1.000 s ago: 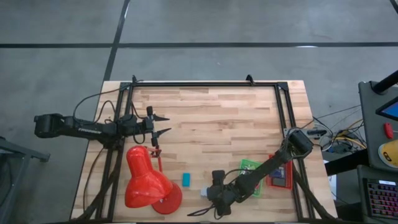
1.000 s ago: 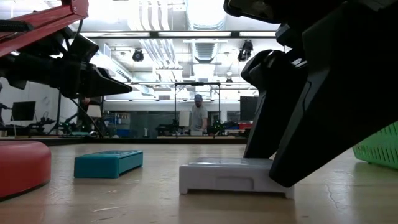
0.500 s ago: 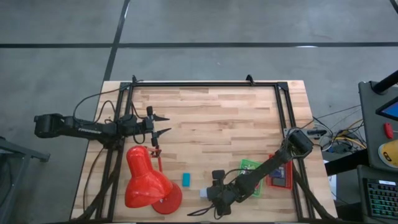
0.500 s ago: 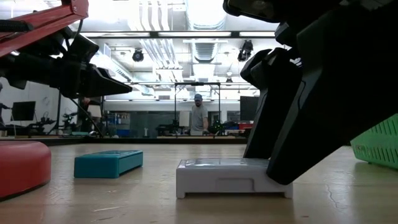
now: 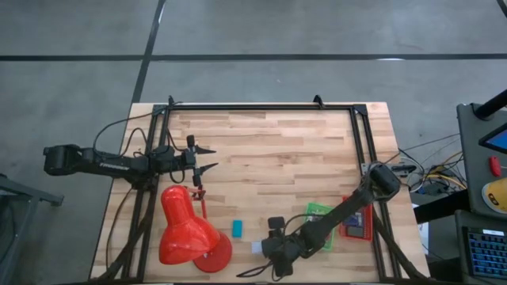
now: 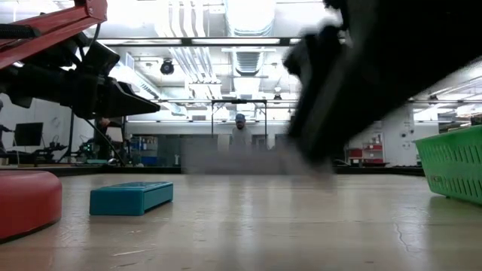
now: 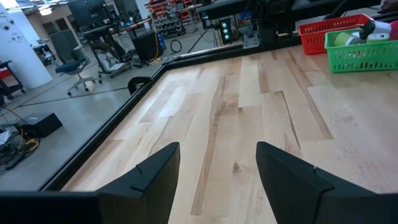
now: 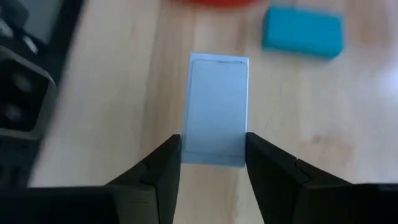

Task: Pick & Place Office items
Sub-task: Put the white digital clock into the red basket

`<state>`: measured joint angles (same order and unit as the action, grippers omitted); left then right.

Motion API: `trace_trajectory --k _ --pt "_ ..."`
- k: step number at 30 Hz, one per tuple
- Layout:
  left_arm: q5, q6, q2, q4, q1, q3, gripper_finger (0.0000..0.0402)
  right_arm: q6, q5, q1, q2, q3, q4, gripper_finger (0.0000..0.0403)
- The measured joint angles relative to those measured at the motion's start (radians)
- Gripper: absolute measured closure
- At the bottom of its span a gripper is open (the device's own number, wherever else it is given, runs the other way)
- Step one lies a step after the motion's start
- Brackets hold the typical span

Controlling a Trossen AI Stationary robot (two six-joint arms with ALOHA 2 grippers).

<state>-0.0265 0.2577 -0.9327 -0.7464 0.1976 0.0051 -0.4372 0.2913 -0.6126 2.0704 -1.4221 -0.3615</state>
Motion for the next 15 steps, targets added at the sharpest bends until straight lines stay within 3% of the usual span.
trace_trajectory --k 8,15 --pt "0.0 0.0 0.0 0.002 0.0 0.0 0.0184 0.102 0.126 0.004 -0.067 -0.026 -0.029 0.0247" --pt "0.0 0.0 0.0 0.007 0.0 0.0 0.0184 0.103 0.145 0.005 -0.149 -0.027 -0.041 0.0246"
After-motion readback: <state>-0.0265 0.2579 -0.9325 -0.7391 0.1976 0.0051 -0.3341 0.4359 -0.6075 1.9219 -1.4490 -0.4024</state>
